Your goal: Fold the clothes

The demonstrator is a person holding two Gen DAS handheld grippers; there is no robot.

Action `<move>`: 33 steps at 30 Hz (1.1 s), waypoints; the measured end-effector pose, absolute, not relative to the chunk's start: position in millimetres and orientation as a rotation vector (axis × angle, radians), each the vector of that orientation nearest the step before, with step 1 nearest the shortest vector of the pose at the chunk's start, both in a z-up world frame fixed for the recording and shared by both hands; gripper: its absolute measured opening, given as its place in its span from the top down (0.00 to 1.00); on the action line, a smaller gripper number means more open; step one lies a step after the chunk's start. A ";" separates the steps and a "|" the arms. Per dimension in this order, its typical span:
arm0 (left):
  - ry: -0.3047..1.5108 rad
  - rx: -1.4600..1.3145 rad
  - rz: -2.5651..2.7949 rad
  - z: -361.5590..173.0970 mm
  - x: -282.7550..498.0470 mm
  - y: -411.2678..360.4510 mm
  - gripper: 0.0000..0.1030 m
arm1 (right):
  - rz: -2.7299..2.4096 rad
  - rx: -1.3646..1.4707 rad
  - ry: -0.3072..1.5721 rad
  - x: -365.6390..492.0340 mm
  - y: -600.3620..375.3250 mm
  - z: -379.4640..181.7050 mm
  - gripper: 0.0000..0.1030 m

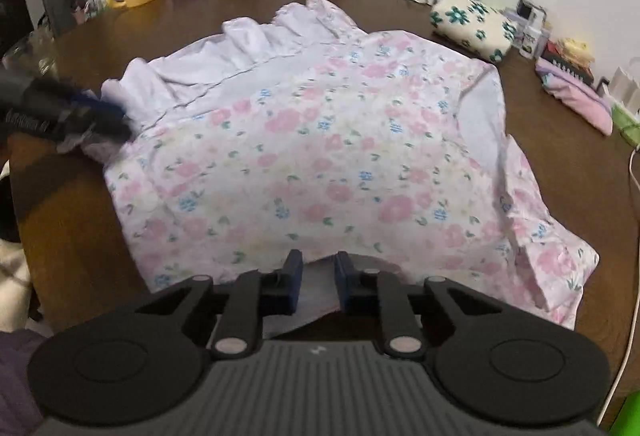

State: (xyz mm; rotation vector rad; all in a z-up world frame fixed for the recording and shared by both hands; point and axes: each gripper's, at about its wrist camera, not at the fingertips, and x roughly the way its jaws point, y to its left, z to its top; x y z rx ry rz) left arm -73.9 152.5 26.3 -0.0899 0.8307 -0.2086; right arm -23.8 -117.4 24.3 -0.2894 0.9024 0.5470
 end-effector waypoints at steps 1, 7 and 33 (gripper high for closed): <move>0.830 -0.096 -0.205 26.8 -77.6 153.6 0.72 | 0.525 -0.299 0.903 -19.3 -121.0 24.6 0.83; 0.825 0.023 -0.210 29.5 -109.3 134.4 0.74 | 0.319 -0.387 0.870 14.7 -138.4 22.8 0.83; 0.679 0.211 -0.478 16.8 -129.3 179.7 0.89 | 0.698 -0.262 0.761 -97.1 -127.2 12.6 0.76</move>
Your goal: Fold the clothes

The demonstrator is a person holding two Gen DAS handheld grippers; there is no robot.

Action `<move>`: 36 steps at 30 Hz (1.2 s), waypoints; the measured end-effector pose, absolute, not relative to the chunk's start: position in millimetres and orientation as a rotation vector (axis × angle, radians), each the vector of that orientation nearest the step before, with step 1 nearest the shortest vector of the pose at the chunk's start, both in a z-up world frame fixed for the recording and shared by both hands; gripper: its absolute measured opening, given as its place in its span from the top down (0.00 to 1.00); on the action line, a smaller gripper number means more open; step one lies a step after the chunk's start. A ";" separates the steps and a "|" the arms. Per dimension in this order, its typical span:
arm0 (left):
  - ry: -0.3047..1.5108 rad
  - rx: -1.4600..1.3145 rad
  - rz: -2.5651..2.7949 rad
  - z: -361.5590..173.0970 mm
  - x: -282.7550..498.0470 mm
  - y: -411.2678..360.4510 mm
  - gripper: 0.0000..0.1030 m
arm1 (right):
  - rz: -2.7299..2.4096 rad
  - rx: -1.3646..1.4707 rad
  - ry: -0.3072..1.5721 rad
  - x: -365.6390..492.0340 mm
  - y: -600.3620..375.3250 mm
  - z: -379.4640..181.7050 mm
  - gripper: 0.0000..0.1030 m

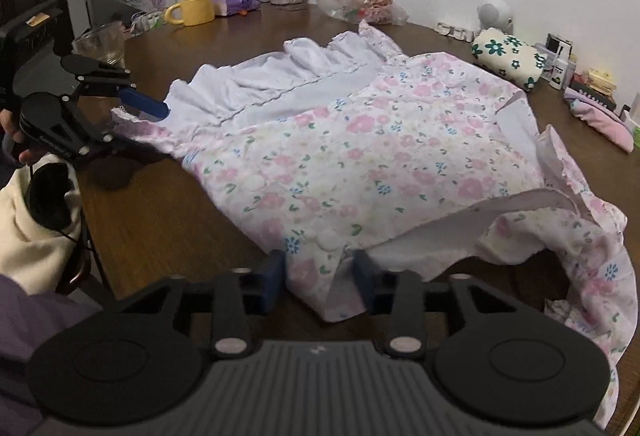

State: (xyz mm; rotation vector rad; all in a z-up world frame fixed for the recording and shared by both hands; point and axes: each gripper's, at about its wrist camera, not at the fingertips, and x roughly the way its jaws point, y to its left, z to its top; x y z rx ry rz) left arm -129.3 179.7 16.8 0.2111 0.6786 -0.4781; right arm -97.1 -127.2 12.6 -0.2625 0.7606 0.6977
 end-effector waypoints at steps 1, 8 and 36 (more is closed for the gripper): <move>0.688 0.190 -0.493 17.6 -126.4 182.5 0.95 | 0.688 -0.245 0.776 -93.8 -129.6 13.3 0.82; 0.718 0.287 -0.592 25.9 -157.8 183.3 0.96 | 0.777 -0.243 0.845 -113.3 -149.5 19.2 0.97; 0.593 0.305 -0.703 34.2 -63.0 -100.9 0.36 | 0.345 -0.375 0.830 -7.7 -231.9 67.3 0.50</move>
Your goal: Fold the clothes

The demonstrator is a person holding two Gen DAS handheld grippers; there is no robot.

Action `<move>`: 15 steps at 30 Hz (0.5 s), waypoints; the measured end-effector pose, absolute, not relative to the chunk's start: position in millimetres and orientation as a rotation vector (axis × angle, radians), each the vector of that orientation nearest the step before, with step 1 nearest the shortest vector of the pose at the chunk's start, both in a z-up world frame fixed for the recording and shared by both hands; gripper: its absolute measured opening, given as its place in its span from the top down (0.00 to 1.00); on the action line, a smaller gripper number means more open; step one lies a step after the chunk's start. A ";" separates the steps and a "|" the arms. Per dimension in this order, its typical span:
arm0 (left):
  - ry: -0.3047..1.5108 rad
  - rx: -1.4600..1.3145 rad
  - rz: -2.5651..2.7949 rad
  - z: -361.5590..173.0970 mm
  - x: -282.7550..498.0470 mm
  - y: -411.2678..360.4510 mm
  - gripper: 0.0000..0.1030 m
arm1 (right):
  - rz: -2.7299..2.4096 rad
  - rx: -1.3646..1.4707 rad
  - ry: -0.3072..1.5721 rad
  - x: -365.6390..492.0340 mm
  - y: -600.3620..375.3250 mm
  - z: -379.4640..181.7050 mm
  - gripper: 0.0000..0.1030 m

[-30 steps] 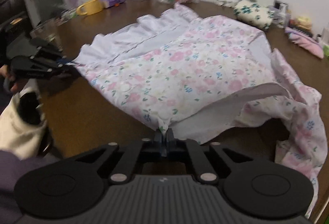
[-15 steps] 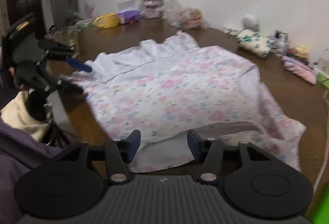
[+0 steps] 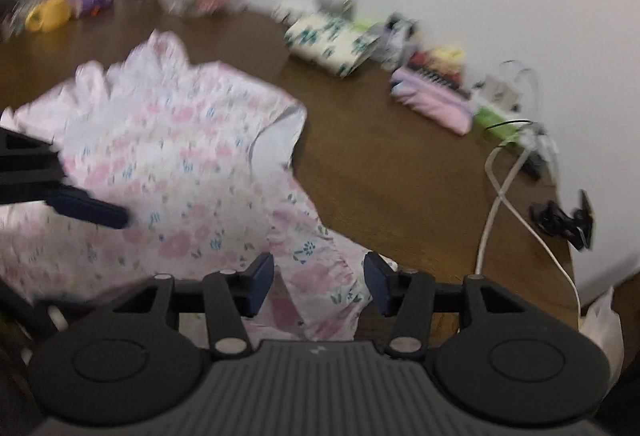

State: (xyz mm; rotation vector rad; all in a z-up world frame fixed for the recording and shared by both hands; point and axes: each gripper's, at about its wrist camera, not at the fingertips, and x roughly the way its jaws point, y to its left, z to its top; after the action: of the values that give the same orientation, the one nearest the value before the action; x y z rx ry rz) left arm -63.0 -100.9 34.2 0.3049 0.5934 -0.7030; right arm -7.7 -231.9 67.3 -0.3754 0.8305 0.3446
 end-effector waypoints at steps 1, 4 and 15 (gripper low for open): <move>0.612 0.301 -0.702 29.7 -57.5 -106.9 0.36 | 0.361 -0.374 0.852 0.9 -233.3 65.9 0.51; 0.705 0.249 -0.685 17.4 -39.8 -111.0 0.92 | 0.400 -0.328 0.919 22.6 -238.3 56.3 0.66; 0.749 0.241 -0.569 11.2 -32.8 -62.0 0.98 | 0.461 -0.241 0.954 44.0 -221.8 32.8 0.94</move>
State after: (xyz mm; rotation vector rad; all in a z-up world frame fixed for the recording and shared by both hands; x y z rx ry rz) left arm -32.8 -62.0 11.2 0.2411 0.7488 -0.5686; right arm 44.0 -221.8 32.8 -0.2405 0.9536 0.4615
